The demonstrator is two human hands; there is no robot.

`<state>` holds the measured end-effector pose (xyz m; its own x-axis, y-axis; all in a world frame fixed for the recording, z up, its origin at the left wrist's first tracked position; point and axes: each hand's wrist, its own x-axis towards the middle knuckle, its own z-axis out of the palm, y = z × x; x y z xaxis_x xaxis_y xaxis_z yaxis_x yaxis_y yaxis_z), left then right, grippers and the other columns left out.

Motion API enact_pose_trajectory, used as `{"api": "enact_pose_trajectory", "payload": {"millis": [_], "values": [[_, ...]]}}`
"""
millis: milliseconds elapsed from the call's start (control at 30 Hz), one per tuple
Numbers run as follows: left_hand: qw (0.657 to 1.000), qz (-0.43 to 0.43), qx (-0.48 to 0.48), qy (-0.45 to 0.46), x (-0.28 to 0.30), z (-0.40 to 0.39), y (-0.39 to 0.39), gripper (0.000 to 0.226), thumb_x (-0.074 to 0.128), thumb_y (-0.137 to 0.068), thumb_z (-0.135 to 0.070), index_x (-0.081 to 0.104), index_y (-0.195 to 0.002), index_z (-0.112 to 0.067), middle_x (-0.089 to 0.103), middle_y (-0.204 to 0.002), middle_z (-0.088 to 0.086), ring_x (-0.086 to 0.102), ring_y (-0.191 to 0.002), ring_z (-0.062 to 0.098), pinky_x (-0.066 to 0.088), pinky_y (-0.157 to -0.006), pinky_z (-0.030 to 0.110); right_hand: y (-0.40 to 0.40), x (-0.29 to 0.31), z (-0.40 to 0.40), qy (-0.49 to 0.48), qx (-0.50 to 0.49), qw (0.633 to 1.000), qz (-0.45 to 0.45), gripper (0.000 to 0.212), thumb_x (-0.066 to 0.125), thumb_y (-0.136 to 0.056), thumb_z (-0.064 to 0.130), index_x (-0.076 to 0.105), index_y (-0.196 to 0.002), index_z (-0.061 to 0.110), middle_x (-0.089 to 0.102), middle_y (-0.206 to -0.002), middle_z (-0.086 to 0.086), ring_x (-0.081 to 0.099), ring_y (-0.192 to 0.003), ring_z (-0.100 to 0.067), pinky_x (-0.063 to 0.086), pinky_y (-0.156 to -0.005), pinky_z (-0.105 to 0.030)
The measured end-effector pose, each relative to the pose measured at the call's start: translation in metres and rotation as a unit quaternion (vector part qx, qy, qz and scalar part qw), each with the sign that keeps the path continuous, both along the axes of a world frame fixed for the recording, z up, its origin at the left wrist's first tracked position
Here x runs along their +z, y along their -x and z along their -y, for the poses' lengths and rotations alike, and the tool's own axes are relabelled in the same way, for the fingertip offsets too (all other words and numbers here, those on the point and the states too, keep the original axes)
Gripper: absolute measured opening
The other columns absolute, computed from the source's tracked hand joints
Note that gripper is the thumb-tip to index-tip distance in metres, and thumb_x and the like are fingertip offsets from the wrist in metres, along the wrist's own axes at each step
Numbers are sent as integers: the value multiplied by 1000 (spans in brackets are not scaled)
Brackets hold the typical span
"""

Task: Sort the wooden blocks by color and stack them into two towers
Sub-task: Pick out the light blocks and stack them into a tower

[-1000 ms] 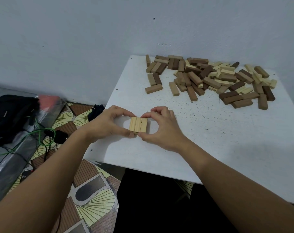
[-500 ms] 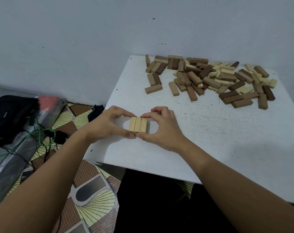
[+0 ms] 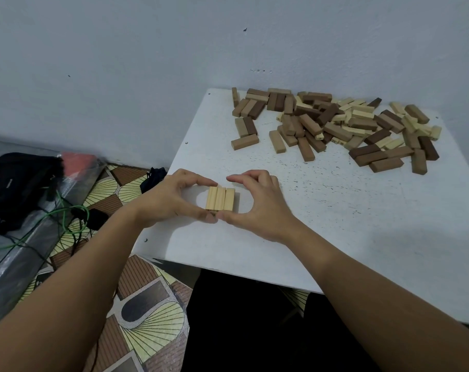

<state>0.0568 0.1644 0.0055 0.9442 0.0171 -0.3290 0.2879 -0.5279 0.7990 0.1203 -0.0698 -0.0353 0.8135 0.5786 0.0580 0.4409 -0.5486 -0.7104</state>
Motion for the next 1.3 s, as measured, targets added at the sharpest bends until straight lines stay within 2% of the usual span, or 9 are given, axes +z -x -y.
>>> {"api": "enact_pose_trajectory", "payload": {"millis": [200,367,433,533,667,867,967,1167,1300], "values": [[992,-75,1,98,16,-25,-10,120,104,-39,-36,50,-146,-42,54,-137,2,54,-130,20,45,-111,34,-13,11,16,-133,-59,984,-104,50,42,-99,63,51,-143,42,41,-138,10,30,-139,-14,27,-113,-34],[998,16,39,-45,33,-1,-34,79,86,-85,-35,45,-150,-50,58,-133,-9,55,-122,13,46,-109,38,-42,17,58,-48,-103,993,-4,41,40,-108,49,56,-142,33,44,-134,8,29,-127,-11,29,-110,-32],[989,53,32,-131,33,21,-50,68,76,-91,-47,44,-151,-49,57,-131,-10,54,-119,14,46,-106,38,-56,17,77,27,-109,993,48,45,42,-106,51,54,-144,30,43,-137,3,30,-128,-18,32,-111,-37],[966,98,5,-240,30,66,-77,63,68,-93,-58,44,-151,-49,52,-134,-1,45,-132,25,41,-110,43,-77,17,106,109,-125,980,113,46,45,-105,52,55,-143,29,43,-140,-3,33,-129,-28,34,-109,-42],[954,137,27,-265,17,139,-119,62,58,-100,-56,39,-158,-40,43,-148,10,31,-142,31,33,-114,46,-102,14,135,144,-156,958,190,43,45,-106,50,58,-141,28,45,-142,-8,35,-129,-30,32,-112,-49],[914,204,-7,-350,-23,206,-171,58,43,-107,-50,29,-161,-41,31,-161,8,25,-144,35,30,-116,50,-144,5,155,238,-144,937,214,55,36,-106,52,39,-156,30,30,-163,-8,24,-147,-33,6,-125,-59],[909,223,1,-352,-42,217,-181,55,40,-107,-54,28,-160,-46,19,-169,6,14,-150,33,20,-119,52,-149,-8,161,250,-160,929,222,58,35,-105,53,34,-159,30,33,-163,-6,29,-148,-29,12,-124,-61],[892,275,109,-340,-51,220,-176,49,55,-98,-56,53,-140,-31,33,-151,13,24,-140,34,21,-117,48,-145,-14,164,213,-196,928,236,56,43,-99,50,46,-151,28,48,-151,-5,44,-134,-29,23,-121,-57],[874,280,49,-395,-51,223,-178,47,48,-102,-53,50,-147,-39,29,-152,10,26,-142,36,20,-117,50,-146,-12,164,200,-211,927,238,55,44,-98,50,47,-148,28,50,-145,-6,44,-130,-30,23,-121,-56]]}}
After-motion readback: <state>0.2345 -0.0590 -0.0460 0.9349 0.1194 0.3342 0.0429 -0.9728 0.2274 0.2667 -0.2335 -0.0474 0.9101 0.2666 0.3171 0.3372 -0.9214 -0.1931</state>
